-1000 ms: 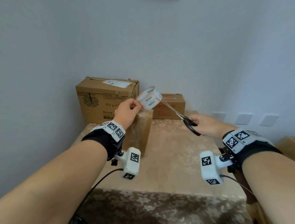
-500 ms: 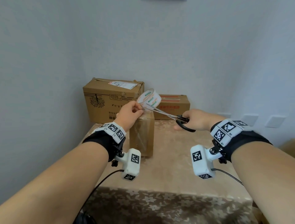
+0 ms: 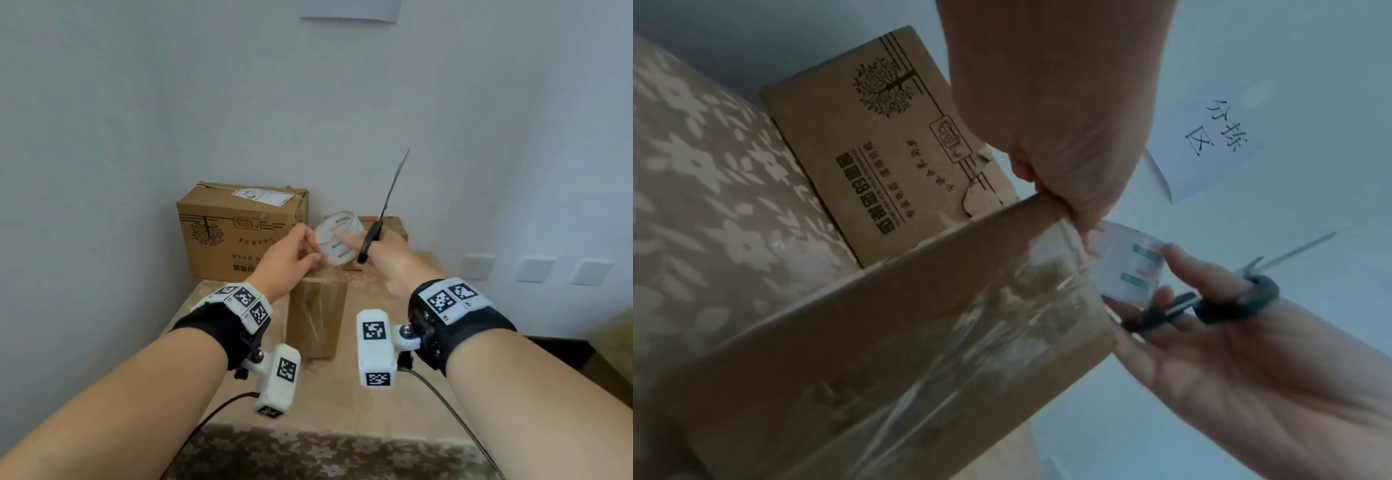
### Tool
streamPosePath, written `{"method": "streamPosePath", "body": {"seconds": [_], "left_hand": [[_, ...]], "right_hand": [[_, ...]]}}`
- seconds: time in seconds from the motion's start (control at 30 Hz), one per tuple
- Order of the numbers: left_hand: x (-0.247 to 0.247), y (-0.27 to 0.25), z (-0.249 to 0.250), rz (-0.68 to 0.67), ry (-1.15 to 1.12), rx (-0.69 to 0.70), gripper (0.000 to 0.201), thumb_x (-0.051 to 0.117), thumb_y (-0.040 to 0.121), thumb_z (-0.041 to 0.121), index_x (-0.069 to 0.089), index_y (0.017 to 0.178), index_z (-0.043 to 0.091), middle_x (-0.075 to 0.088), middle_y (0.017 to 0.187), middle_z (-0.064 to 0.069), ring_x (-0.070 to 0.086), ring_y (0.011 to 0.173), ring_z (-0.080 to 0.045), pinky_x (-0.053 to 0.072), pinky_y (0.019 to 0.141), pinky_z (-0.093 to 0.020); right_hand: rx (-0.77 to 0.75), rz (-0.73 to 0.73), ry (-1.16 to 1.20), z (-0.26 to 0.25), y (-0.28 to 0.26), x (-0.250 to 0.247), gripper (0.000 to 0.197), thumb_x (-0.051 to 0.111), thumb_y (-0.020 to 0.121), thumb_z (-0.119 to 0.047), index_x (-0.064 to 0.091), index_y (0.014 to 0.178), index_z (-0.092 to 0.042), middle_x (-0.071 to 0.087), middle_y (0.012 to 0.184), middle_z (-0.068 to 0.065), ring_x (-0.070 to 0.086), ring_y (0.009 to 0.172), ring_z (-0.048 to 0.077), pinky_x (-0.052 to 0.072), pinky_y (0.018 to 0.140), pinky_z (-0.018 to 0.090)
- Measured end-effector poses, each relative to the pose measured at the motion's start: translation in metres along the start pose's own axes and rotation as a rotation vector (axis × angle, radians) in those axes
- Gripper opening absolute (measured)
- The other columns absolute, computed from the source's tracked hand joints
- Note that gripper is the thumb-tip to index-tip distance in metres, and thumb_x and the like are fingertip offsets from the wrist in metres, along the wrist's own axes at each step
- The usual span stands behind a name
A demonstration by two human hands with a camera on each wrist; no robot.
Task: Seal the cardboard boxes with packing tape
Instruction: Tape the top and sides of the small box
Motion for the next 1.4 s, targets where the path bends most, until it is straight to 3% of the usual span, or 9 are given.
{"method": "streamPosePath", "body": {"seconds": [0.17,0.3,0.4,0.53,0.7,0.83,1.0,1.2,1.4], "left_hand": [[0.007,0.005,0.005,-0.076,-0.112,-0.036,0.018,0.062,0.09,0.014,0.045,0.095,0.014,0.071,0.085,0.0,0.068,0.077,-0.009,0.055,0.077,-0.031],[0.017,0.008,0.016,-0.091,0.045,0.019,0.023,0.064,0.089,0.023,0.042,0.093,0.016,0.054,0.07,0.01,0.049,0.06,-0.002,0.041,0.058,-0.018],[0.025,0.008,0.02,-0.107,0.044,0.066,0.023,0.062,0.09,0.02,0.039,0.088,0.018,0.054,0.077,0.006,0.053,0.068,-0.012,0.047,0.066,-0.029],[0.032,0.006,0.021,-0.167,0.051,0.103,0.014,0.059,0.091,0.018,0.047,0.09,0.025,0.06,0.1,0.009,0.061,0.079,-0.023,0.052,0.076,-0.032],[0.035,0.003,0.012,-0.191,-0.077,0.088,0.019,0.06,0.092,0.013,0.059,0.097,0.032,0.054,0.118,0.011,0.052,0.068,-0.013,0.053,0.071,-0.027],[0.032,0.003,0.009,-0.19,-0.109,0.077,0.031,0.059,0.091,0.009,0.061,0.107,0.036,0.054,0.118,0.009,0.051,0.063,0.003,0.05,0.066,-0.015],[0.026,0.006,0.007,-0.124,-0.119,0.064,0.035,0.06,0.089,0.003,0.061,0.11,0.032,0.058,0.106,0.023,0.048,0.072,-0.009,0.048,0.068,-0.014],[0.026,0.006,-0.004,-0.119,-0.22,0.004,0.036,0.063,0.088,0.002,0.063,0.111,0.03,0.062,0.112,0.009,0.051,0.072,-0.015,0.055,0.073,-0.023],[0.023,0.003,-0.006,-0.092,-0.281,-0.061,0.036,0.062,0.087,0.001,0.062,0.121,0.015,0.056,0.127,-0.001,0.066,0.083,-0.008,0.057,0.075,-0.023]], "right_hand": [[-0.04,0.108,0.271,-0.005,0.009,0.003,0.022,0.062,0.085,0.007,0.055,0.084,-0.013,0.066,0.095,0.011,0.065,0.093,0.027,0.055,0.085,0.044],[-0.185,0.212,0.121,-0.029,0.011,-0.004,0.024,0.069,0.079,0.004,0.06,0.093,-0.014,0.065,0.093,0.005,0.065,0.095,0.026,0.057,0.083,0.044],[-0.264,0.227,0.04,-0.039,0.011,-0.005,0.027,0.071,0.079,0.001,0.061,0.095,-0.018,0.067,0.096,0.001,0.066,0.094,0.021,0.057,0.082,0.039],[-0.366,0.187,-0.018,-0.046,0.01,-0.005,0.033,0.071,0.079,0.002,0.058,0.087,-0.026,0.067,0.093,-0.003,0.066,0.095,0.021,0.056,0.085,0.036],[-0.363,-0.008,0.042,-0.046,0.016,0.004,0.036,0.07,0.076,0.01,0.059,0.094,-0.02,0.068,0.093,0.001,0.068,0.092,0.021,0.058,0.077,0.036],[-0.267,-0.044,0.02,-0.034,0.029,0.0,0.032,0.071,0.076,0.009,0.054,0.082,-0.018,0.066,0.089,0.002,0.066,0.096,0.028,0.056,0.081,0.041],[-0.296,-0.075,-0.175,-0.041,0.029,-0.002,0.038,0.065,0.077,0.013,0.055,0.083,-0.023,0.062,0.078,-0.004,0.063,0.079,0.016,0.049,0.06,0.022],[-0.235,-0.043,-0.729,-0.045,0.02,-0.019,0.031,0.073,0.081,-0.041,0.057,0.093,-0.018,0.06,0.08,-0.005,0.057,0.072,0.011,0.044,0.06,0.021],[-0.001,-0.228,-1.02,-0.015,-0.008,-0.068,0.036,0.064,0.084,-0.05,0.058,0.092,-0.016,0.052,0.073,0.001,0.049,0.066,0.014,0.04,0.059,0.024]]}}
Point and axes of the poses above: each hand's wrist, its own y-axis towards the middle knuckle, its own x-axis out of the palm, z = x × y, the point moved 10 cm from there along y, towards the middle knuckle
